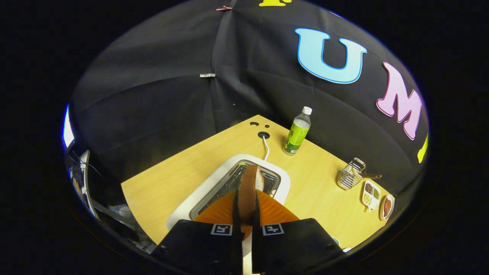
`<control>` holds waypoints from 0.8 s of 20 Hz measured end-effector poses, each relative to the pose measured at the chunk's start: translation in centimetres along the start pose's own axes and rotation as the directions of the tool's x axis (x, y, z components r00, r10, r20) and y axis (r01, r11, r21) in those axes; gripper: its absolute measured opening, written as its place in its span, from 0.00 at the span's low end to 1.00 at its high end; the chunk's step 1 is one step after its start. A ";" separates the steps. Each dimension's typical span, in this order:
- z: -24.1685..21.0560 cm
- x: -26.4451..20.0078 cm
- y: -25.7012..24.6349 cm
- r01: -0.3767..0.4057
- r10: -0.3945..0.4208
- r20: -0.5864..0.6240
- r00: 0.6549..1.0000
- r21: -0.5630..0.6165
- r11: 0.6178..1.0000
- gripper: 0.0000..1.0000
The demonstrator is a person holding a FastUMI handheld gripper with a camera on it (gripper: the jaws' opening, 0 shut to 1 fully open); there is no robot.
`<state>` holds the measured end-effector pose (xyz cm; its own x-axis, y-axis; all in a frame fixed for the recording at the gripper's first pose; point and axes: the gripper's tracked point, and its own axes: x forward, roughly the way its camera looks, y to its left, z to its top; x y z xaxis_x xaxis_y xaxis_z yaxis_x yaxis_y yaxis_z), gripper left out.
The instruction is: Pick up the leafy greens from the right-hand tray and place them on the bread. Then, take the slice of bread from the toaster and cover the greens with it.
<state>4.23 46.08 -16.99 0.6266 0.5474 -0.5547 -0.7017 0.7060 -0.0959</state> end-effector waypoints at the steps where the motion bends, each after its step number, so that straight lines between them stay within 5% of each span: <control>1: 0.5 -0.5 -0.1 -0.001 0.001 0.011 1.000 0.003 1.000 0.14; 10: 3.9 -8.0 -5.1 -0.005 -0.018 0.133 0.991 0.176 0.984 0.14; 16: -2.4 -10.8 -12.4 0.073 -0.102 0.072 0.992 0.332 0.940 0.13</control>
<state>5.36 30.32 -11.75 0.7178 0.5031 -0.4812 -0.5014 0.8531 0.1441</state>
